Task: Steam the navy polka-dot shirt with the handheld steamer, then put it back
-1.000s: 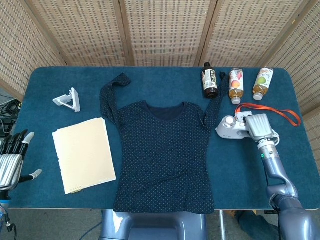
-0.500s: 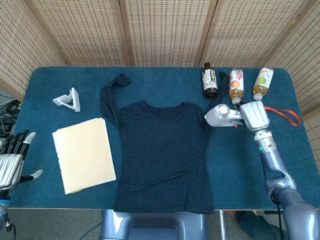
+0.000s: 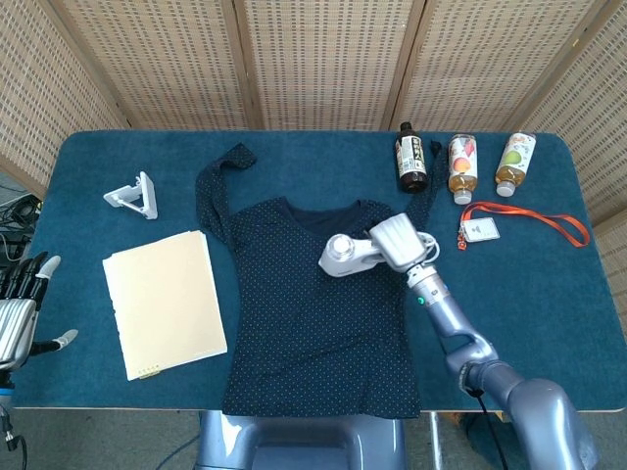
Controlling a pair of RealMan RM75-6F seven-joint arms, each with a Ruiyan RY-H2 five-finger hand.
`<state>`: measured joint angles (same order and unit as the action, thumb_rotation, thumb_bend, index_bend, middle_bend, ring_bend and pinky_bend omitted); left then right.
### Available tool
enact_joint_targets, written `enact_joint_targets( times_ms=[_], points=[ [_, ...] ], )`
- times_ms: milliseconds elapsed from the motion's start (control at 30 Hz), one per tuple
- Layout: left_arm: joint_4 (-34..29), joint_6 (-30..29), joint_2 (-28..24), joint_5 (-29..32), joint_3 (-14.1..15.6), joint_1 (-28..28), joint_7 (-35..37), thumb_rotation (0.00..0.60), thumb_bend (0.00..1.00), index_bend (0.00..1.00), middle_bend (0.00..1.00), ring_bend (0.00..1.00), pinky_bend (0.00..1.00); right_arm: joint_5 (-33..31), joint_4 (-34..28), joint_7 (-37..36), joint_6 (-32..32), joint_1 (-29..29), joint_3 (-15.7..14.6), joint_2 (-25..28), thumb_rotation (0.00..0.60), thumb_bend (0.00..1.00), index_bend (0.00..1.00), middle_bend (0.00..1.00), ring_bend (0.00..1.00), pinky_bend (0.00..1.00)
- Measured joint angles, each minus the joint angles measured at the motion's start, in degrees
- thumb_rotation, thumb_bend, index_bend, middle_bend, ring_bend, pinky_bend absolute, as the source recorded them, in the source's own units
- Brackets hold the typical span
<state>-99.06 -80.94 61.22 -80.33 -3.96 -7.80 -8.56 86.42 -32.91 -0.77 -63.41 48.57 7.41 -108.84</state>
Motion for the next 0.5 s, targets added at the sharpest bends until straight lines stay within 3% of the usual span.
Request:
enact_joint_targets(
  times_ms=[233,500],
  points=[
    [0.52,0.58,0.04,0.88,-0.16,-0.15,0.37,0.6,0.0,0.0,0.0,0.0,0.0,0.88,2.03,0.83,1.85,1.62,-1.1,-6.14,0.6,1.0,0.93,0.73,0.82,1.0],
    [0.81,1.42,0.33,1.5,-0.18,-0.57,0.0,0.6,0.0,0.0,0.0,0.0,0.0,1.16,6.7,-1.98,1.89,1.48,-1.69,-9.4,0.6,1.0,0.93,0.73,0.82,1.0]
  ],
)
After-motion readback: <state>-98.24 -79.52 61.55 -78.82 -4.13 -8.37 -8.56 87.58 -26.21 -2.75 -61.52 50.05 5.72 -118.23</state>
